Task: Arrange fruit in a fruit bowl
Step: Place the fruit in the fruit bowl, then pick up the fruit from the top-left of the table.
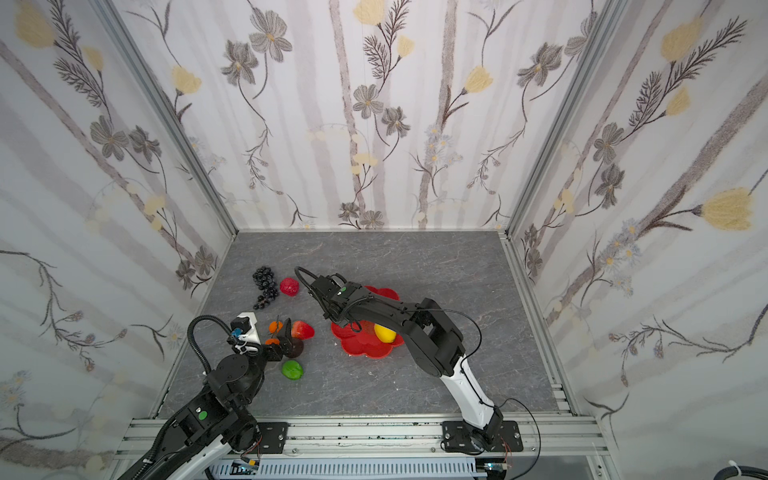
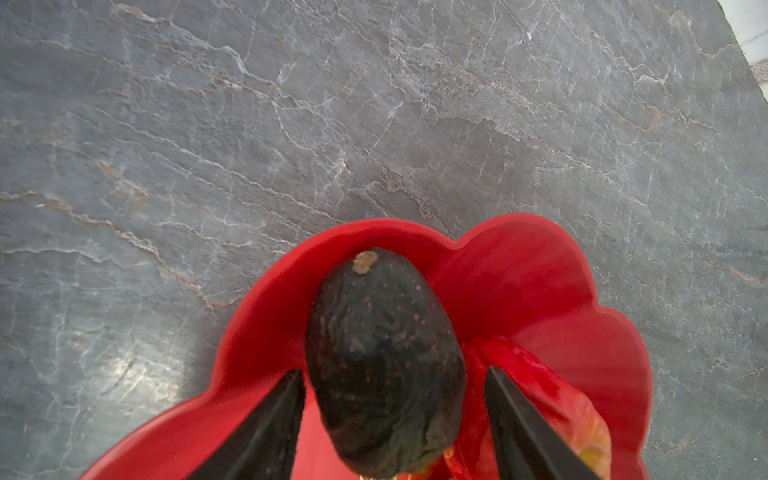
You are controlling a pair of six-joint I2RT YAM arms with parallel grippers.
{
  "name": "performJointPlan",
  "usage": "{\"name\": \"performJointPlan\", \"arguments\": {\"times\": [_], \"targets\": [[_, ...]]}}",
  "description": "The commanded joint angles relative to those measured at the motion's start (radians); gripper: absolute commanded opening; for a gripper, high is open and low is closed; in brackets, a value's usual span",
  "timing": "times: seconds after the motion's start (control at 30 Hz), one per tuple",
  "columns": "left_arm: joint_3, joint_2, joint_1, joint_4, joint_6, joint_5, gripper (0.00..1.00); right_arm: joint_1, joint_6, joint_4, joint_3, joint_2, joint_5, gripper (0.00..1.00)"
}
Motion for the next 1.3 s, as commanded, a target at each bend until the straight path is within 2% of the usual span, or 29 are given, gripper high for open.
{"name": "performJointPlan", "arguments": {"times": [0.0, 0.43, 0.63, 0.83, 0.93, 1.1, 1.27], "targets": [[-0.003, 0.002, 0.000, 0.002, -0.011, -0.024, 1.00, 0.004, -0.011, 0.008, 0.009, -0.023, 0.016, 0.70], [0.002, 0.094, 0.009, 0.040, -0.033, -0.018, 1.00, 0.033, -0.076, -0.046, 0.001, -0.140, 0.013, 0.79], [0.015, 0.135, 0.020, 0.029, -0.054, -0.016, 1.00, 0.051, -0.087, -0.035, -0.059, -0.283, -0.030, 0.80], [0.062, 0.222, 0.063, -0.008, -0.130, 0.035, 1.00, 0.053, -0.085, 0.070, -0.260, -0.530, -0.009, 0.81], [0.118, 0.314, 0.102, -0.058, -0.200, 0.054, 0.99, 0.048, -0.094, 0.137, -0.392, -0.665, 0.018, 0.82], [0.251, 0.573, 0.227, -0.123, -0.307, 0.097, 0.99, 0.026, -0.108, 0.315, -0.663, -0.915, 0.056, 0.86], [0.420, 0.833, 0.353, -0.147, -0.371, 0.219, 1.00, -0.017, -0.084, 0.484, -0.916, -1.111, 0.066, 0.90]]}}
